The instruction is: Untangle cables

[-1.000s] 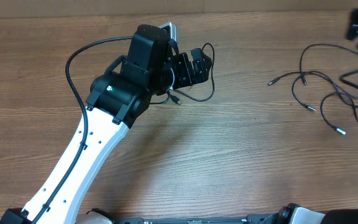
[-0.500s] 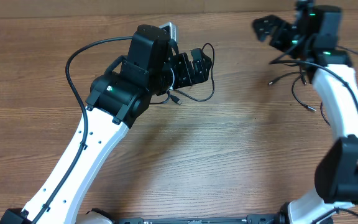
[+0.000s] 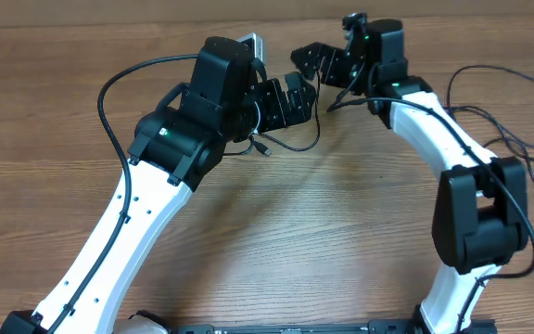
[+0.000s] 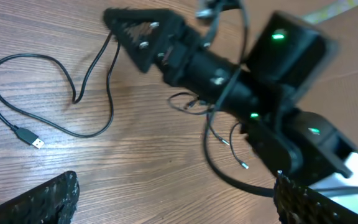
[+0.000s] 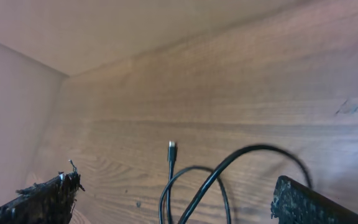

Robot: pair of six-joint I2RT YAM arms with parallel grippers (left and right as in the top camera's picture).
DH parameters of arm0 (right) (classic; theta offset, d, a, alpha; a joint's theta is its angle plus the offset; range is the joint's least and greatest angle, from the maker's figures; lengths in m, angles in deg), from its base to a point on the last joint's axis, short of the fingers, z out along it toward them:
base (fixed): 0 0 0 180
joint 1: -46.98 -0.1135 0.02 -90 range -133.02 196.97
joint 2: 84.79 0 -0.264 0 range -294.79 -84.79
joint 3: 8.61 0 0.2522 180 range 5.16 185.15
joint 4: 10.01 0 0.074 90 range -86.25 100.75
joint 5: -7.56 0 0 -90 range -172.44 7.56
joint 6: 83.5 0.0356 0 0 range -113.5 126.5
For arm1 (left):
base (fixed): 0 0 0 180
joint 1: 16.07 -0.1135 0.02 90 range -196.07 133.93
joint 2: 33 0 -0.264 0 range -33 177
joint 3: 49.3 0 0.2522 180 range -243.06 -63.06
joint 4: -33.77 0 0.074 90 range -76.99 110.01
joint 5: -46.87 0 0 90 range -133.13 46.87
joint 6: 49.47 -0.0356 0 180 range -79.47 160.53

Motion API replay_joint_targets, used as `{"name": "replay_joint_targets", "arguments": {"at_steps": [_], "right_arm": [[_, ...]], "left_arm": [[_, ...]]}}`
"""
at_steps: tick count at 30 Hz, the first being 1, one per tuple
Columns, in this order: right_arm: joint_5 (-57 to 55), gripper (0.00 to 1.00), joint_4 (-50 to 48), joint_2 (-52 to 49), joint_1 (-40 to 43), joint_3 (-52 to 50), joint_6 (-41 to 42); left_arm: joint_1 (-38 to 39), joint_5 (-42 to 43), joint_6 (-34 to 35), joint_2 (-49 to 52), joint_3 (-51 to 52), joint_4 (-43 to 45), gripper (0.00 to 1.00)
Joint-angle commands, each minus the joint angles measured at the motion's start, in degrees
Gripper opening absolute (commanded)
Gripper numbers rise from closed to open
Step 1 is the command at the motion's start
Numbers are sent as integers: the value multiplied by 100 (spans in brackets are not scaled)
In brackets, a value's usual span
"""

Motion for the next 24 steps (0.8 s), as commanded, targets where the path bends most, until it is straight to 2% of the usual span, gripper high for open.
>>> {"name": "replay_joint_targets", "arguments": {"at_steps": [1,20,23,24], "right_arm": [[-39,100,-24,-280,-223,109,216],[-887,99,-68,-566,-461,105,216],[-957,84,-129,-619,-461,105,214],[-1075,68,-138,-632,-461,105,214]], "left_arm": [[-22,-55,-85,50,-15,2,100],[-22,-55,-85,50,-15,2,100],[-22,-57,-85,50,-15,2,100],[-22,-55,-85,50,-15,0,100]]}}
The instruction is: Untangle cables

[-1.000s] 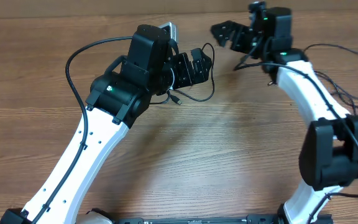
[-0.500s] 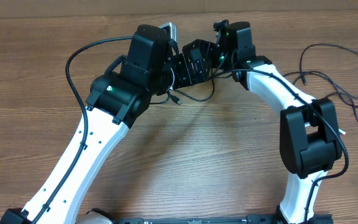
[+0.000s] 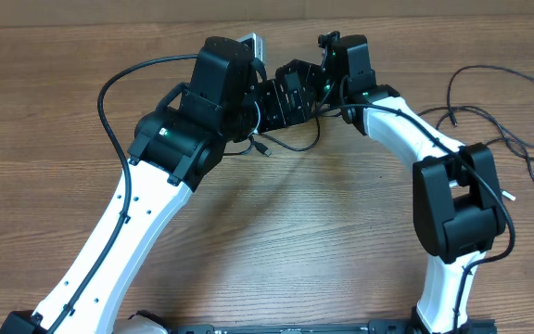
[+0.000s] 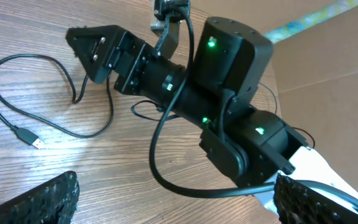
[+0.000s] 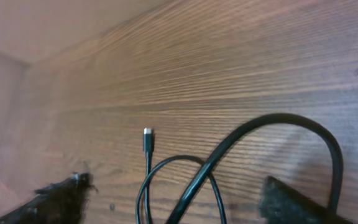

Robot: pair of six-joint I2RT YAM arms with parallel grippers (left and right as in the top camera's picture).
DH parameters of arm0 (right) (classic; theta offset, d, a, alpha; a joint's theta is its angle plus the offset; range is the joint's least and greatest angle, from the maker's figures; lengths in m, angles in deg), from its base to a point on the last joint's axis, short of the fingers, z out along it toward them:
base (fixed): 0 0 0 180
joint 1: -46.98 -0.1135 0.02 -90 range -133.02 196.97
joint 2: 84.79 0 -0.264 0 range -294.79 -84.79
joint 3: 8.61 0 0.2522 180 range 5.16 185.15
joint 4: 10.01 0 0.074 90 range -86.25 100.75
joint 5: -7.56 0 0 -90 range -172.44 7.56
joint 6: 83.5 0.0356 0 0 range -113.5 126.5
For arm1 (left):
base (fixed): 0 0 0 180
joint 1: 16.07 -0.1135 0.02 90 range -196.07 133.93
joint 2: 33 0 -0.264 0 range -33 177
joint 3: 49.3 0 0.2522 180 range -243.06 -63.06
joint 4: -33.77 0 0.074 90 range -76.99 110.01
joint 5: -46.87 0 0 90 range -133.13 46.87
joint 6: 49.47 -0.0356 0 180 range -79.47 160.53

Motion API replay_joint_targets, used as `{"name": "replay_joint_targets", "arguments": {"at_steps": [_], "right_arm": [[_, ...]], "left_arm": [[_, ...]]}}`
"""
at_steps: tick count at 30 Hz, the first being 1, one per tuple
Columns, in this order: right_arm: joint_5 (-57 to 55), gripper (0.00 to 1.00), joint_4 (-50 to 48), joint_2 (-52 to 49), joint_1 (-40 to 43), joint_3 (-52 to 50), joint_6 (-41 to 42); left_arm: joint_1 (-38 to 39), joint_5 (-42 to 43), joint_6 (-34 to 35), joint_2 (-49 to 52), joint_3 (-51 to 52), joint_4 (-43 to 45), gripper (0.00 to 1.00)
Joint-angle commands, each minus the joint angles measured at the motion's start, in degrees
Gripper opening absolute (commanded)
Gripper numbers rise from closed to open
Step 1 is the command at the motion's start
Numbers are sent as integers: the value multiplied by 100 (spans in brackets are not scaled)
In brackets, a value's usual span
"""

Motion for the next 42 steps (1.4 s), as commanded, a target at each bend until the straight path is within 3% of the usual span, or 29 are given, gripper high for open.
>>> {"name": "replay_joint_targets", "arguments": {"at_steps": [1,3,4,14,42], "right_arm": [[-317,64,-63,-118,20,103,9],[-450,42,-61,-164,20,103,9],[-481,36,-52,-173,20,103,7],[-468,4,140,-289,13,103,11],[-472,4,282,-293,2,103,9]], "left_arm": [[-22,-52,-85,50,-15,2,100],[-22,-52,-85,50,-15,2,100],[-22,-52,-85,50,-15,0,100],[-22,-52,-85,50,-15,0,100],[-22,-52,-85,50,-15,2,100]]}}
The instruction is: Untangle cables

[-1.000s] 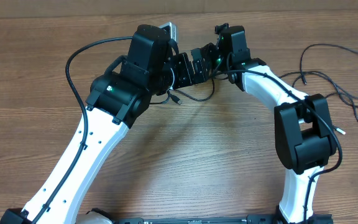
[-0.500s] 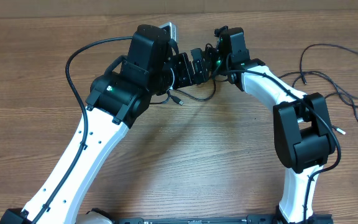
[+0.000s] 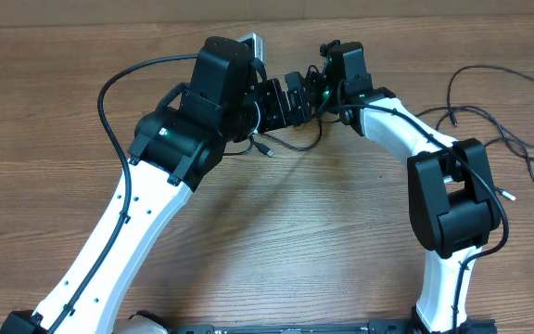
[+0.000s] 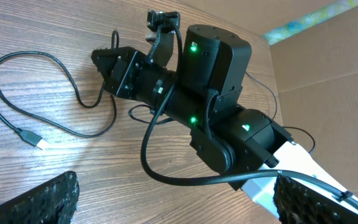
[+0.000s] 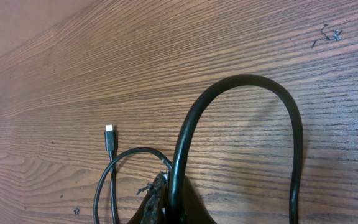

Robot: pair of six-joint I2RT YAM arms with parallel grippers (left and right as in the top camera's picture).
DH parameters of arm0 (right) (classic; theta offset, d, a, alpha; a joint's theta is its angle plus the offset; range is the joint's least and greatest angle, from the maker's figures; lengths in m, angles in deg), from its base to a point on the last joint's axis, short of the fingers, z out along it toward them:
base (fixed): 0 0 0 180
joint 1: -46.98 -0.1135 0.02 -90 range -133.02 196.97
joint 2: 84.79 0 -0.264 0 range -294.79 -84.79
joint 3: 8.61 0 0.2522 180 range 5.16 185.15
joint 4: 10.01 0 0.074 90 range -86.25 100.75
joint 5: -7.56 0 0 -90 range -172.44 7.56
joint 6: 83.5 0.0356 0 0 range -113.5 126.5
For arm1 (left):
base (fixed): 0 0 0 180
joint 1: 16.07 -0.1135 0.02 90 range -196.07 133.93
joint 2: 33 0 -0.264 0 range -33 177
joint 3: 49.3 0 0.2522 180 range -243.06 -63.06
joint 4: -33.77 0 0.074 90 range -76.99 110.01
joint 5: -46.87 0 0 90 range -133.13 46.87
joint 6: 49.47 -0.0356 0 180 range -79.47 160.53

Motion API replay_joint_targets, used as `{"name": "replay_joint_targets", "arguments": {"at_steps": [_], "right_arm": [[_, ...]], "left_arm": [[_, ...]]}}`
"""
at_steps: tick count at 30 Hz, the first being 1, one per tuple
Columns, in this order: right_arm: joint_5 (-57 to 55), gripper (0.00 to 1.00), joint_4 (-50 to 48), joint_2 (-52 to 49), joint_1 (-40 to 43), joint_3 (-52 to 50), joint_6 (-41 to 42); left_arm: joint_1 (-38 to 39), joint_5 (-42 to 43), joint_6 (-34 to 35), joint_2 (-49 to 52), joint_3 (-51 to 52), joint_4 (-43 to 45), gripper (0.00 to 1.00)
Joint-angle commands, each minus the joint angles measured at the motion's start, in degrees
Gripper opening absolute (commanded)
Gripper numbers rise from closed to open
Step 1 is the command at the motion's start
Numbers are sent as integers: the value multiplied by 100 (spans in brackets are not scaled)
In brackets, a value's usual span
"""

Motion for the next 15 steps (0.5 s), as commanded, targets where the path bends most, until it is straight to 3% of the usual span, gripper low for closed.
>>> {"name": "replay_joint_targets", "arguments": {"at_steps": [1,15], "right_arm": [[-61,4,4,-103,2,103,-7],[-76,4,4,-103,2,103,-7]], "left_arm": [[-22,-55,-85,50,-15,0,100],[-22,-55,-85,50,-15,2,99]]}}
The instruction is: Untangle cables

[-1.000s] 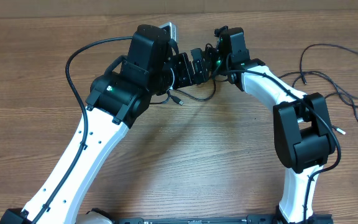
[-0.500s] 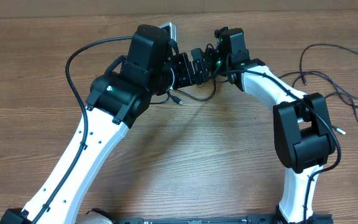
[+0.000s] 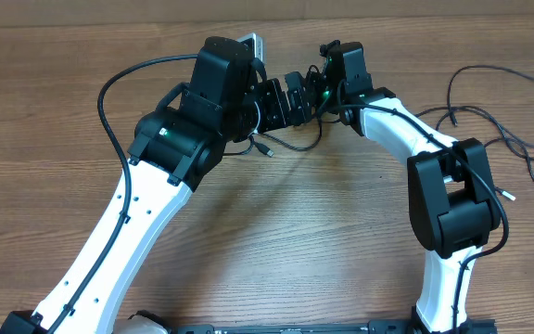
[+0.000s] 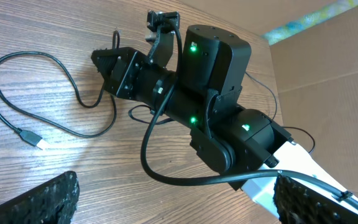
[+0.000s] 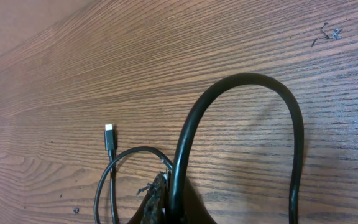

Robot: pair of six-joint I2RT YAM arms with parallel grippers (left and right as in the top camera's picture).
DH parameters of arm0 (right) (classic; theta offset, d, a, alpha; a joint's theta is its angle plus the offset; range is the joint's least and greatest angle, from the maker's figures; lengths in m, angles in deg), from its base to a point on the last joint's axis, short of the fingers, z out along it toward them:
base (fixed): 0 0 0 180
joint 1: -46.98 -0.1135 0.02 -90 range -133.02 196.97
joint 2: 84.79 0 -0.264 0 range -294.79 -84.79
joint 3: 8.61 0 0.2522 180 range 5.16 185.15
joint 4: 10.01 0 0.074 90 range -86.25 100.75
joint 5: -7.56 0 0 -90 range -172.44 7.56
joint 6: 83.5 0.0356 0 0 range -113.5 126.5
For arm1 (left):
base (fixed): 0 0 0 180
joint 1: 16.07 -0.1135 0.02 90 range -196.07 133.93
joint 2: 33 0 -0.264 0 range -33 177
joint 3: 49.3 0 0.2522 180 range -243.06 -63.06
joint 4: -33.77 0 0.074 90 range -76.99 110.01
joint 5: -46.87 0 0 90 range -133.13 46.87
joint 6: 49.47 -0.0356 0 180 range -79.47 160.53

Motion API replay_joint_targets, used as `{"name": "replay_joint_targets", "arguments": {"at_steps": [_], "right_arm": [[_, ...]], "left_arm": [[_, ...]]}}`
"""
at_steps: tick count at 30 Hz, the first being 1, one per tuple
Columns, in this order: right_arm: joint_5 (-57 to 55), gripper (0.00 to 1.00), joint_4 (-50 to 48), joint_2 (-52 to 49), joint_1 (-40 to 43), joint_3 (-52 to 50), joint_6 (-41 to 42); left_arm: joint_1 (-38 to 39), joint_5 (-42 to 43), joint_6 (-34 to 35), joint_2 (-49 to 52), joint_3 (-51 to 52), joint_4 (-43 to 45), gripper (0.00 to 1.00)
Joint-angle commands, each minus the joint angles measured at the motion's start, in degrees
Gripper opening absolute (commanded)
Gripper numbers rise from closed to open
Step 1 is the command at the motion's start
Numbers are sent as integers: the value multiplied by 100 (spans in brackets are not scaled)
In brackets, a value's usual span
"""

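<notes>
A thin black cable [image 4: 55, 62] lies looped on the wooden table [image 3: 323, 232], with a USB plug [image 4: 37, 141] at one end and a small plug [image 5: 109, 137] at the other. My right gripper [image 5: 166, 190] is low at the table and shut on a loop of this cable [image 5: 241, 81]. The left wrist view shows the same right gripper [image 4: 106, 60] pinching the cable. My left gripper [image 4: 176, 202] hovers above with its fingers [image 4: 42, 199] wide apart and nothing between them.
More thin black cables [image 3: 494, 116] lie spread at the table's right edge, behind the right arm [image 3: 406, 121]. The left arm [image 3: 184, 130] crosses the table's middle, its own thick lead [image 3: 109, 88] arching to the left. A cardboard box [image 4: 328, 74] stands beyond the table.
First my right gripper was open, off to the right of the looped cable, and the left gripper hovered open above. Then the right gripper was nearer the loop and still open. Later it sat low and shut on the cable loop, where it stays now.
</notes>
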Motion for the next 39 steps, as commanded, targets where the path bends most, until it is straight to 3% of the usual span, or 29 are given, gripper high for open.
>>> {"name": "replay_joint_targets", "arguments": {"at_steps": [1,14,24,30,33,39], "right_arm": [[-79,4,-9,-103,2,105,-9],[-81,4,-173,-103,4,105,-9],[-76,4,-861,138,175,122,-9],[-79,4,-1611,769,608,122,-7],[-133,4,-2444,1060,916,122,-7],[-977,4,-3488,1108,1386,122,177]], "left_arm": [[-22,-55,-85,50,-15,2,100],[-22,-55,-85,52,-15,0,100],[-22,-55,-85,50,-15,2,100],[-22,-55,-85,50,-15,2,100],[-22,-55,-85,50,-15,2,100],[-22,-55,-85,50,-15,2,100]]}}
